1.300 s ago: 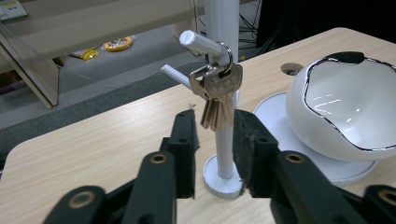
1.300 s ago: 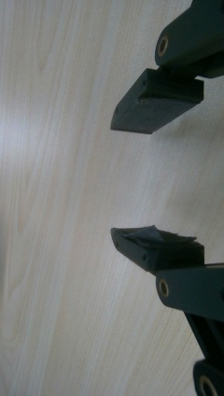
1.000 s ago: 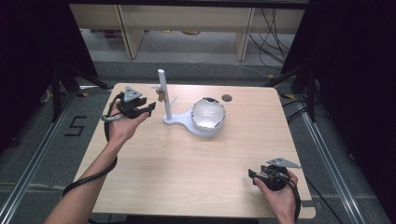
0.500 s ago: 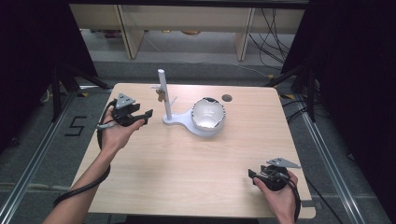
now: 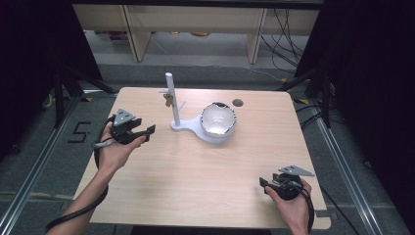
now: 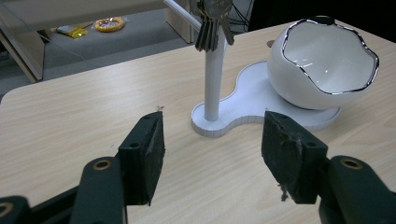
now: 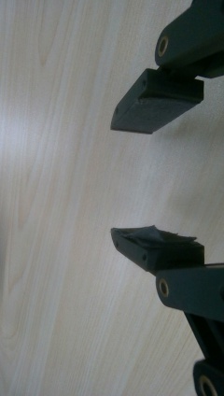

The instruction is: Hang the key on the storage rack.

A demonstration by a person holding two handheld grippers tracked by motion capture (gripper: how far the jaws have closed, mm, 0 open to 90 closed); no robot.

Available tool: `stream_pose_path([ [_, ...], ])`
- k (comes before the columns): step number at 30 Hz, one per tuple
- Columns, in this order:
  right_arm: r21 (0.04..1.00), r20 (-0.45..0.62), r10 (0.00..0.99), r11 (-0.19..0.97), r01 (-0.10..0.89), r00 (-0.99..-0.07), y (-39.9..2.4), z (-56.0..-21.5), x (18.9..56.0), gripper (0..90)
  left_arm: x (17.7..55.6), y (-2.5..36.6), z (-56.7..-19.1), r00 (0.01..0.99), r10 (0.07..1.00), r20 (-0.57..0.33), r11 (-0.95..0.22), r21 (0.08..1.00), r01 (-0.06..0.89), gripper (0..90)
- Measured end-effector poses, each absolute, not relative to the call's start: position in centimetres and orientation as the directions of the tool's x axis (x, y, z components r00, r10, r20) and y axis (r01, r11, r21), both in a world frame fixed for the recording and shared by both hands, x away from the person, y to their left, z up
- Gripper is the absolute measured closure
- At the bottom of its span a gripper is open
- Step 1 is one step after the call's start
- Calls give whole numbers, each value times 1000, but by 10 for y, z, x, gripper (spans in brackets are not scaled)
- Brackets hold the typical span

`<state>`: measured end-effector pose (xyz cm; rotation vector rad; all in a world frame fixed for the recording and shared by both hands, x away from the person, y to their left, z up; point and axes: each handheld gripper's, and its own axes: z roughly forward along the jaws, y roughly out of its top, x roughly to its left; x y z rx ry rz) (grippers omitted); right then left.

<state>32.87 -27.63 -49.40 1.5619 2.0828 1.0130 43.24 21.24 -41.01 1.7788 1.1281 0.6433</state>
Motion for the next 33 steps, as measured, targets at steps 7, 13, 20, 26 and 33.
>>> stream_pose_path([
  [7, 712, 120, 935, 154, 685, -334, -277, -494, 329, 420, 419, 216, -419, 450, 892, -49, -170, 884, 435, 382],
  [13, 717, 127, 934, 146, 682, -334, -276, -494, 329, 420, 408, 222, -426, 447, 893, -54, -167, 882, 441, 381],
  [20, 718, 122, 933, 153, 679, -339, -276, -494, 329, 420, 393, 229, -440, 446, 892, -69, -155, 881, 446, 380],
  [26, 719, 120, 932, 157, 677, -343, -276, -495, 329, 420, 376, 237, -454, 432, 897, -88, -131, 883, 451, 379],
  [33, 703, 158, 935, 118, 701, -316, -273, -494, 327, 419, 361, 245, -467, 415, 906, -80, -127, 884, 449, 376],
])
